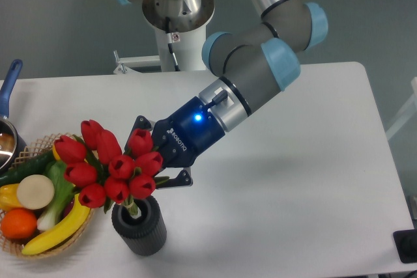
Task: Insert the flowers into the vase
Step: 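Push the tulip stems down into the vase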
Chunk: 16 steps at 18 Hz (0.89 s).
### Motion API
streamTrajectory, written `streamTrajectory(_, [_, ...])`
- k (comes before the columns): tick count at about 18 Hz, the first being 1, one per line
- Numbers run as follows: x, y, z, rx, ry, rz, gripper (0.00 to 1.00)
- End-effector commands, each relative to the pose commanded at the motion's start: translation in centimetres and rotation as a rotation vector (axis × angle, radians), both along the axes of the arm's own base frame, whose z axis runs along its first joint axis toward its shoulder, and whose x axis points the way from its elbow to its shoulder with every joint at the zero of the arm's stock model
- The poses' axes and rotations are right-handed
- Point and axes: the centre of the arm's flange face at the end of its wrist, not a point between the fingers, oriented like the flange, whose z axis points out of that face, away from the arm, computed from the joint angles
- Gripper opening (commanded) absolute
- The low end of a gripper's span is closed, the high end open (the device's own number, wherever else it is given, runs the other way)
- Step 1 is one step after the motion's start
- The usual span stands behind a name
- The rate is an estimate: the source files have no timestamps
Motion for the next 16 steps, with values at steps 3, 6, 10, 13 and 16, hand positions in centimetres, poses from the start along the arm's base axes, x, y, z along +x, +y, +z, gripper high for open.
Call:
streamTrajectory(3, [-0.3,0.2,-2.2,-0.006,0.007,-0.008,0.17])
streamTrajectory(6, [-0.7,0.7,-4.7,-0.023,-0.004,-0.013,0.18])
streamTrajectory(10, [-0.4,0.8,-6.9,-0.035,-0.012,-0.025,0.19])
streamTrajectory(13, [0.0,0.4,-8.7,-0.036,-0.007,-0.036,0.20])
streamTrajectory(16, [0.0,0.4,-10.2,-0.042,-0.009,-0.041,0.23])
